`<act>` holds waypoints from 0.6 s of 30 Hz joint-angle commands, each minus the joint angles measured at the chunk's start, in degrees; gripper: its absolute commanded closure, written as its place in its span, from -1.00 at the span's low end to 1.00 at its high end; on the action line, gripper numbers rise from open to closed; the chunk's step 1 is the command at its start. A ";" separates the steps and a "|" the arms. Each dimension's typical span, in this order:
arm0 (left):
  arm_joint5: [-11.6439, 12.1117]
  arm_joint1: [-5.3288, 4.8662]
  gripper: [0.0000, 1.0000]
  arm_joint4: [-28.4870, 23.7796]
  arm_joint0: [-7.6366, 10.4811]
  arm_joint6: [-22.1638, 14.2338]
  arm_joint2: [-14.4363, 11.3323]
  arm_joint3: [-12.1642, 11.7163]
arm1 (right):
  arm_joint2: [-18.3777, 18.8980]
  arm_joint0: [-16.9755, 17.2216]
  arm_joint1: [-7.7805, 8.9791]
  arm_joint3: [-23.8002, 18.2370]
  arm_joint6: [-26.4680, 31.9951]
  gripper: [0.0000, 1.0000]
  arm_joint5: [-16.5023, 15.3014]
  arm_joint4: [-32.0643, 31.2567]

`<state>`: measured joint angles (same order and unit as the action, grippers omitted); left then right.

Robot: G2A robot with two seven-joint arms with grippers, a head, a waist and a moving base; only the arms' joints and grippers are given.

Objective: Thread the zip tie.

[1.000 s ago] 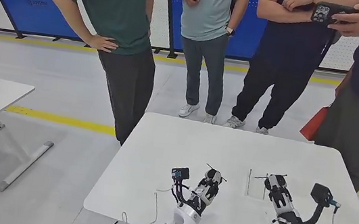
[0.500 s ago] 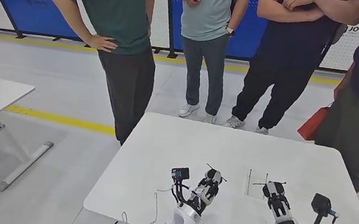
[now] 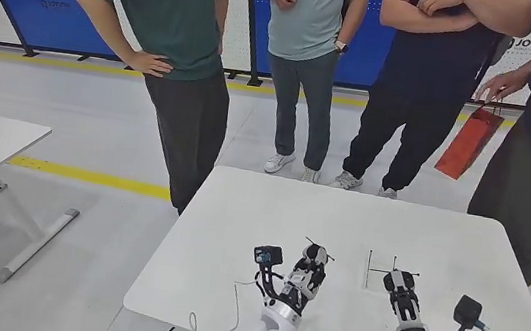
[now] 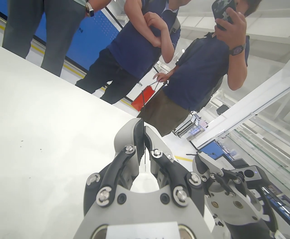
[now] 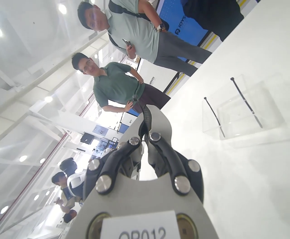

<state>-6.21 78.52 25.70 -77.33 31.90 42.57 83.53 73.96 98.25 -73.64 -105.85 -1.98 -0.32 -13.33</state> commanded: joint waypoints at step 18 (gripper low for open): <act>5.70 -0.37 1.00 0.53 -1.25 -4.11 2.34 1.24 | -0.03 -0.03 0.00 0.01 0.09 1.00 0.15 -0.06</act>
<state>-0.50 78.27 25.12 -78.35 27.96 44.66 84.65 73.93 98.22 -73.64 -105.85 -1.88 -0.17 -13.39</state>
